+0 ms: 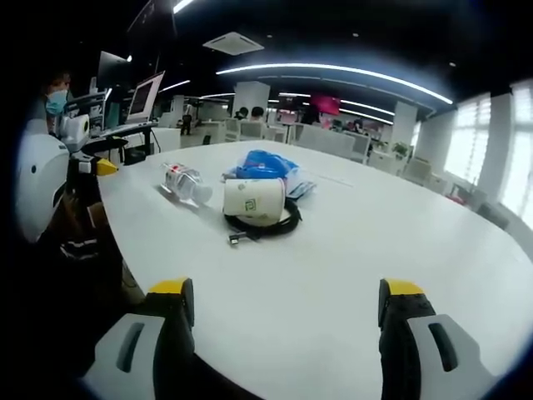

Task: Arrange the tabletop items into an orderly group along one side of the table until the central work area is clear of visible clutter.

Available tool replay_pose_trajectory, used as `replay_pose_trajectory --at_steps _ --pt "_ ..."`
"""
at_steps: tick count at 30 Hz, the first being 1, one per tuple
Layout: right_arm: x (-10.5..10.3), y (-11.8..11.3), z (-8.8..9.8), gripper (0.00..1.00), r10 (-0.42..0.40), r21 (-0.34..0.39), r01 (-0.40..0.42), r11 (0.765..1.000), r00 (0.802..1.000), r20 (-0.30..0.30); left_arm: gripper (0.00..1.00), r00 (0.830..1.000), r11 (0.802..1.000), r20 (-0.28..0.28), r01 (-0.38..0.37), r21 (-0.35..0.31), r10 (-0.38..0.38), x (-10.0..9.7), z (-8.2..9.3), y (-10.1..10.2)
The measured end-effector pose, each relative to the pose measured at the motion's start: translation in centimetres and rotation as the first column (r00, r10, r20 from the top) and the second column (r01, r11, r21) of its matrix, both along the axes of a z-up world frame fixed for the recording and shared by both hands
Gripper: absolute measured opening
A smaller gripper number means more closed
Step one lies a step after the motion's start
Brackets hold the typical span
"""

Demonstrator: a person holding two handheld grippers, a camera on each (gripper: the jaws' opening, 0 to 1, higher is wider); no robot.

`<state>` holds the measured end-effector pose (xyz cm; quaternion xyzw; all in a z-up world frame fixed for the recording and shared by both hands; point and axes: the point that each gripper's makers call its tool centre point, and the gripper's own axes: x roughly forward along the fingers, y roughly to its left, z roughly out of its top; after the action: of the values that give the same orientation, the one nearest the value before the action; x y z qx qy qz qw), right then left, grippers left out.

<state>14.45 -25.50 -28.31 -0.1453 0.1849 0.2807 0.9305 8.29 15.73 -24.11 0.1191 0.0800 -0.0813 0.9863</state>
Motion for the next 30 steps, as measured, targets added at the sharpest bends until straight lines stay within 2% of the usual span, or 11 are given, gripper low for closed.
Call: replay_pose_trajectory --at_steps 21,30 --pt "0.04 -0.16 0.07 0.88 -0.005 -0.006 0.005 1.0 1.0 0.002 0.98 0.999 0.999 0.044 0.007 0.036 -0.009 0.25 0.78 -0.22" --pt "0.03 -0.09 -0.03 0.88 -0.005 -0.006 0.005 1.0 1.0 0.0 0.98 0.999 0.998 0.04 0.009 0.066 -0.011 0.35 0.73 -0.23"
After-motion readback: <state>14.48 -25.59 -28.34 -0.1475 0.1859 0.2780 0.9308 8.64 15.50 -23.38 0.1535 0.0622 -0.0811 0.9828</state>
